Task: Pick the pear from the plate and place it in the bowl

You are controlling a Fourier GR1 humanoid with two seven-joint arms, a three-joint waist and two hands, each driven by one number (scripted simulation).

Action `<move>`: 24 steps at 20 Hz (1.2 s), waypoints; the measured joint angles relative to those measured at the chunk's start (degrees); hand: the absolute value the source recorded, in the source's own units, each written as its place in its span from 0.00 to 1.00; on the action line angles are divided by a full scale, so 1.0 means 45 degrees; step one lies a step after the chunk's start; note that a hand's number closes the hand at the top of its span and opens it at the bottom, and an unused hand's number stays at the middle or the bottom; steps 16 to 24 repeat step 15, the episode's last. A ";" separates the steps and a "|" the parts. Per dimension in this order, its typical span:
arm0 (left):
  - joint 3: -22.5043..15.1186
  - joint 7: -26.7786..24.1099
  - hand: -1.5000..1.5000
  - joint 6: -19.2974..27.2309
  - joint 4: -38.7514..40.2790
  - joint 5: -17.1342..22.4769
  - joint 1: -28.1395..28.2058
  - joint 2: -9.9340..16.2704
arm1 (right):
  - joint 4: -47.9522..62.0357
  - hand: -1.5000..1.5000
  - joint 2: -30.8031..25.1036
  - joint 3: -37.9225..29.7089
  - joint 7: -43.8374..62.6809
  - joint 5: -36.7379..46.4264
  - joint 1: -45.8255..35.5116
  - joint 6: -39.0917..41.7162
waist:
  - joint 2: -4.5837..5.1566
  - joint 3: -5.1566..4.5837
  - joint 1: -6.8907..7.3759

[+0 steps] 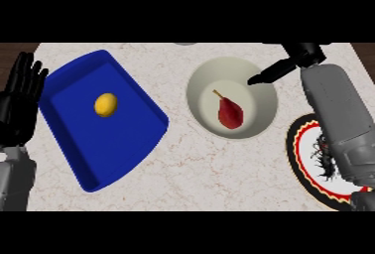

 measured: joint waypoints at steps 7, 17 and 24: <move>-0.0241 -0.0282 0.50 0.0041 0.0186 -0.0168 -0.0172 -0.0247 | 0.2068 0.00 -0.2286 -0.1546 -0.0579 -0.0915 -0.0480 0.0829 | 0.0166 0.0018 0.0263; -0.0385 -0.0157 0.50 -0.0026 -0.0039 -0.0086 -0.0396 -0.0334 | 0.3462 0.00 -0.4638 -0.2357 -0.1961 -0.1372 -0.0072 0.2654 | 0.0348 0.0059 0.0612; -0.0385 -0.0157 0.50 -0.0026 -0.0039 -0.0086 -0.0396 -0.0334 | 0.3462 0.00 -0.4638 -0.2357 -0.1961 -0.1372 -0.0072 0.2654 | 0.0348 0.0059 0.0612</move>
